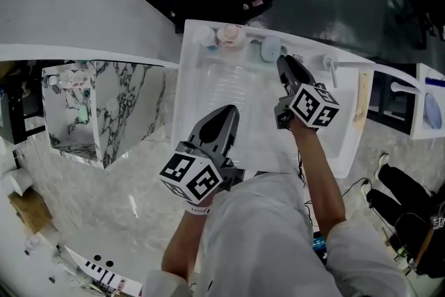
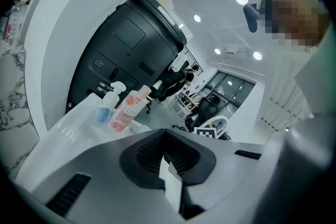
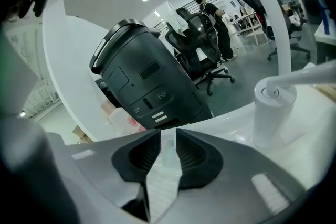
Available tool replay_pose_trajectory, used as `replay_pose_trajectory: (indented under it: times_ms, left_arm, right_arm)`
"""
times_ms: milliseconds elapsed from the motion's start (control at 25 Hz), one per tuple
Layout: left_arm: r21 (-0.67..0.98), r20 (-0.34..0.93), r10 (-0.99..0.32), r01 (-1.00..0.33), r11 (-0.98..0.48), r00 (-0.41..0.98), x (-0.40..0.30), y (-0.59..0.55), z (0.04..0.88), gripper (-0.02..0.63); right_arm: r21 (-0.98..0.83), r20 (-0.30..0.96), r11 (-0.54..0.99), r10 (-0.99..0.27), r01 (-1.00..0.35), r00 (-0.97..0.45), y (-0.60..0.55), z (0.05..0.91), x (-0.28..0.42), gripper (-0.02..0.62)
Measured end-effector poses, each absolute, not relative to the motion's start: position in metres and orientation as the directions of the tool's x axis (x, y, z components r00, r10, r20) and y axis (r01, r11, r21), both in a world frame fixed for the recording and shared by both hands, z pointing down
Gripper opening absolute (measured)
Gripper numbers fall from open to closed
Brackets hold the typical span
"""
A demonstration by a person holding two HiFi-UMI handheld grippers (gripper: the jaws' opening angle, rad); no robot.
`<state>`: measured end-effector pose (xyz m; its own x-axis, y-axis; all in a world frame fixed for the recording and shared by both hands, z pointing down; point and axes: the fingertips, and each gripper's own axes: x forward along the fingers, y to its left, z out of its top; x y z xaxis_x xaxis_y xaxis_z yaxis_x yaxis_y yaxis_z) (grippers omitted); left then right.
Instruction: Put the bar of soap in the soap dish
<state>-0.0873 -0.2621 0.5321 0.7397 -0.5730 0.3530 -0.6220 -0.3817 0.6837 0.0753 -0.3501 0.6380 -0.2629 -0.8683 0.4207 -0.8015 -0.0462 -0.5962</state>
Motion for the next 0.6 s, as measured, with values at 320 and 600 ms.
replay_pose_trajectory:
  times_ms: [320, 600]
  left_arm:
    - [0.687, 0.341, -0.563, -0.608, -0.397, 0.753, -0.090, -0.242, 0.514, 0.005]
    - [0.675, 0.314, -0.578, -0.605, -0.422, 0.753, -0.096, -0.229, 0.495, 0.005]
  right_arm:
    - [-0.603, 0.424, -0.025, -0.857, -0.797, -0.293, -0.328, 0.615, 0.074, 0.098]
    - [-0.600, 0.397, 0.021, -0.860, -0.800, -0.320, -0.306, 0.583, 0.070, 0.098]
